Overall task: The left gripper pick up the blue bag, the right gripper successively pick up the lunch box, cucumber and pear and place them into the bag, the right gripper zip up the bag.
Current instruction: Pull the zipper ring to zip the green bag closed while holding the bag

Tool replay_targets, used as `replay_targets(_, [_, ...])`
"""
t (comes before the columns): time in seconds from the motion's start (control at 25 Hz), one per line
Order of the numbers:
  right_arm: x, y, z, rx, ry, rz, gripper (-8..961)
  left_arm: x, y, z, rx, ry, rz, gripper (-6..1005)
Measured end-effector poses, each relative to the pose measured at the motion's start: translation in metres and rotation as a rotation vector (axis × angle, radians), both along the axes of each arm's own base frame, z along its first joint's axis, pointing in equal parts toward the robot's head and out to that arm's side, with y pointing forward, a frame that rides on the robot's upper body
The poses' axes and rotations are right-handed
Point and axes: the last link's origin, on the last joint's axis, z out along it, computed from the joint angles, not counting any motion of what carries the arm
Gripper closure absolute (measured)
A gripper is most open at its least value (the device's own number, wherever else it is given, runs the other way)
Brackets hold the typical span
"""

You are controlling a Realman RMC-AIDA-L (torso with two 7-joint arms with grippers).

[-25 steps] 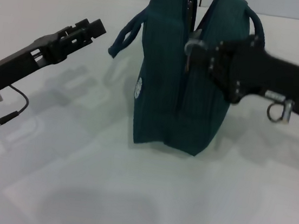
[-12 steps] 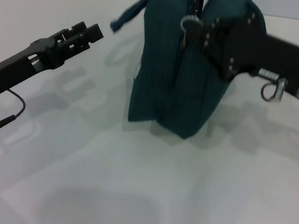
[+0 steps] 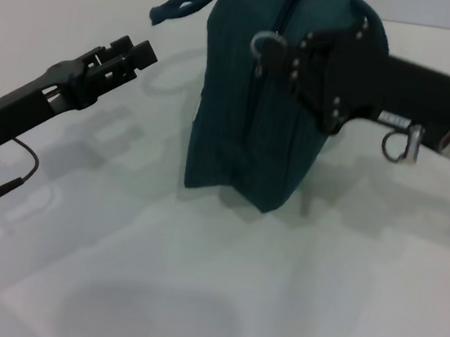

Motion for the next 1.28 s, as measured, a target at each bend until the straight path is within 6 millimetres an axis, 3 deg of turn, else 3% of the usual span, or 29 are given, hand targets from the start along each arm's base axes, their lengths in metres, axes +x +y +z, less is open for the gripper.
replay_targets(0.28, [0.0, -0.012, -0.015, -0.08, -0.026, 0.013, 946, -0.003, -0.004, 0.002, 0.001, -0.003, 0.002, 242])
replay_targets(0.6, [0.017, 0.003, -0.019, -0.022, -0.038, -0.116, 946, -0.002, -0.004, -0.003, -0.018, -0.012, 0.009, 246])
replay_targets(1.28, [0.007, -0.004, -0.02, -0.056, -0.01, -0.054, 947, 0.001, -0.006, -0.015, -0.101, -0.019, 0.005, 249])
